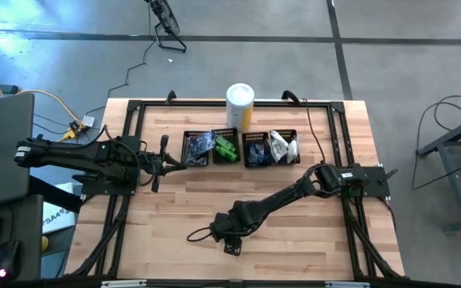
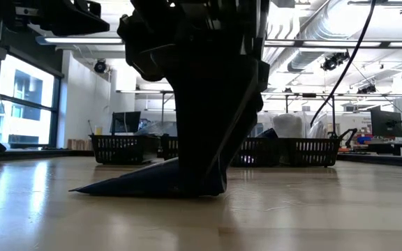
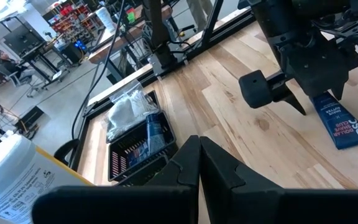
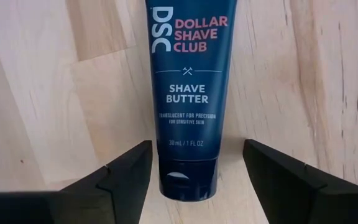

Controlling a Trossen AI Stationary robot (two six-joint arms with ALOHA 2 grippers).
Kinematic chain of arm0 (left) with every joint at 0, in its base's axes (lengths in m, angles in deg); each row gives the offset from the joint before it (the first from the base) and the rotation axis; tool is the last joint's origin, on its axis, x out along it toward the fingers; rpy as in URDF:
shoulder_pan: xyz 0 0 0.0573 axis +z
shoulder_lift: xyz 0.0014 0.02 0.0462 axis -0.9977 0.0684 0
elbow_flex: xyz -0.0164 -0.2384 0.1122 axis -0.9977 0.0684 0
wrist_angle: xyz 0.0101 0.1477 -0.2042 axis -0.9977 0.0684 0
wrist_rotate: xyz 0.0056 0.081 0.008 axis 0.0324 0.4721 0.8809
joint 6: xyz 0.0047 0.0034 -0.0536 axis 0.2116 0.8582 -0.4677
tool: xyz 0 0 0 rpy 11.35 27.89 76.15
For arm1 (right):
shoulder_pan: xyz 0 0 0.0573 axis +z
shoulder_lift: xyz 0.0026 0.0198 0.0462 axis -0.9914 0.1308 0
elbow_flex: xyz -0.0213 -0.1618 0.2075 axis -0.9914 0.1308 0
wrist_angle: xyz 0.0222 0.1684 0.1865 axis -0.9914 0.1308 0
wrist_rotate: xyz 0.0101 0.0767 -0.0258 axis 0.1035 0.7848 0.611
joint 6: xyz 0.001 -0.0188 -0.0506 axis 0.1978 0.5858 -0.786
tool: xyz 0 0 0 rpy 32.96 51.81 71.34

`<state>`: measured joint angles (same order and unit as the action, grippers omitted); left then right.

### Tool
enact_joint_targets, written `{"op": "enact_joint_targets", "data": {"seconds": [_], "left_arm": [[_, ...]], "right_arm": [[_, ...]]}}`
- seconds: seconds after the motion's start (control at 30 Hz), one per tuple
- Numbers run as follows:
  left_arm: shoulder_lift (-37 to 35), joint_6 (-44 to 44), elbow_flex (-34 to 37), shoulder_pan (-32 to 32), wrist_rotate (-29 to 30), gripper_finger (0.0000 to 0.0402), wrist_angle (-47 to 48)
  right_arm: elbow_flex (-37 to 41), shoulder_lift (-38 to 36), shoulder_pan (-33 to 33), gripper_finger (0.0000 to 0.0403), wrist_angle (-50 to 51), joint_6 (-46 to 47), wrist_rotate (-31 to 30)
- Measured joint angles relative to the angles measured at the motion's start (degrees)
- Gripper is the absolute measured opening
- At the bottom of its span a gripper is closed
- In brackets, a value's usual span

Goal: Pick & Place Travel size toiletries
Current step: Put the shave cream into the middle right black bin

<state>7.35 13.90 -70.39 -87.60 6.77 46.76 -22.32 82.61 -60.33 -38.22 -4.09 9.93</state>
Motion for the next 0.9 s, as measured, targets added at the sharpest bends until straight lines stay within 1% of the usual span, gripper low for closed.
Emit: {"op": "enact_joint_targets", "data": {"seconds": [0.47, 0.9], "left_arm": [[0.0, -0.02, 0.0, 0.0, 0.04, 0.0006, 0.0], [0.0, 0.0, 0.03, 0.0, 0.24, 0.0006, 0.0]], "right_arm": [[0.06, 0.11, 0.0, 0.0246, -0.06, 0.0, 0.02], [0.11, 0.15, -0.07, 0.0187, 0.68, 0.02, 0.04]]}}
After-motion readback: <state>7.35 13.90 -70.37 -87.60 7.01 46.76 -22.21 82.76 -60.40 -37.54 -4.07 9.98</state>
